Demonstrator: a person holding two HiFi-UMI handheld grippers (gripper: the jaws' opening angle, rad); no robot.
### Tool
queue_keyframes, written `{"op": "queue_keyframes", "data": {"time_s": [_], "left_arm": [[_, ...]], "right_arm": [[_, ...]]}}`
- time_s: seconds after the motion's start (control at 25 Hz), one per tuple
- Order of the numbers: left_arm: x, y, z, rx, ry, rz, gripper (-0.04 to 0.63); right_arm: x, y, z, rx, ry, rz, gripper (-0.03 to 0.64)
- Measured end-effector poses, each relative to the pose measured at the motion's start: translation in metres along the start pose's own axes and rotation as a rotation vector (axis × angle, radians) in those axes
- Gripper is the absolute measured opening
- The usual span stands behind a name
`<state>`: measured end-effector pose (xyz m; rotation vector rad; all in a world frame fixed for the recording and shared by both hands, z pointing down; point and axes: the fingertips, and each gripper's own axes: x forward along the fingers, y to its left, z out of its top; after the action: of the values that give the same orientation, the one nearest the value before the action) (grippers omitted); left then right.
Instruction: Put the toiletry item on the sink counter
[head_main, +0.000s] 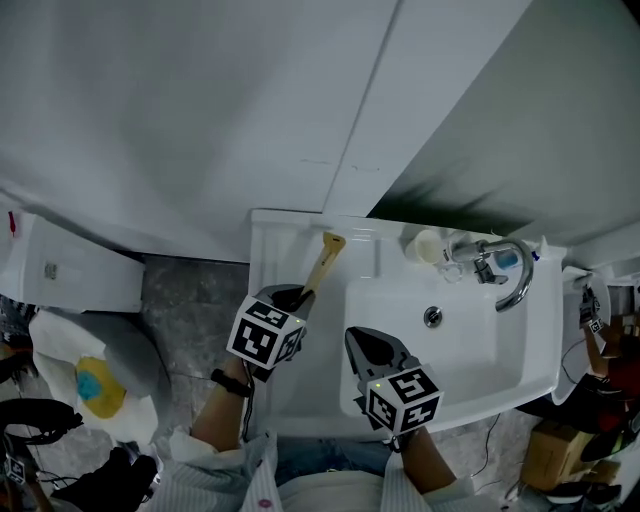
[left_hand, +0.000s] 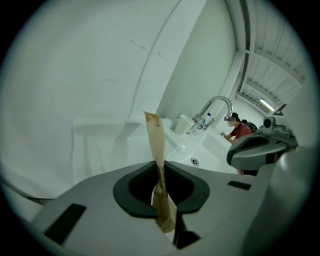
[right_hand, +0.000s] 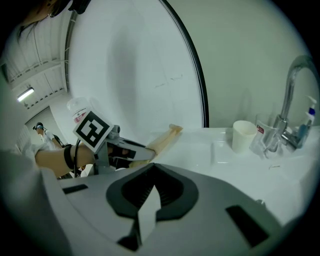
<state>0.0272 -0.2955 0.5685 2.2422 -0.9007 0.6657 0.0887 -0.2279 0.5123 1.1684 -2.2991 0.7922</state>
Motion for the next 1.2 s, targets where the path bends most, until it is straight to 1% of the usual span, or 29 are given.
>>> {"op": "queue_keyframes", "data": {"time_s": [0.36, 0.6, 0.8, 1.2], "left_arm": [[0.022, 0.008, -0.020, 0.002, 0.095, -0.013, 0.041], [0.033, 0.010, -0.035, -0.033, 0.156, -0.035, 0.041], [0.041, 0.008, -0.044, -0.036, 0.199, -0.047, 0.041], [0.047, 0.009, -0.046, -0.044, 0.204, -0.033, 0.051]], "right_arm": [[0.017, -0.001, -0.005, 0.019, 0.018, 0.020, 0.011], [0.021, -0.002, -0.003, 0.043, 0.008, 0.029, 0.011], [0.020, -0.010, 0.001, 0.053, -0.007, 0.024, 0.011], [0.019, -0.010, -0.002, 0.062, -0.001, 0.033, 0.011]]}}
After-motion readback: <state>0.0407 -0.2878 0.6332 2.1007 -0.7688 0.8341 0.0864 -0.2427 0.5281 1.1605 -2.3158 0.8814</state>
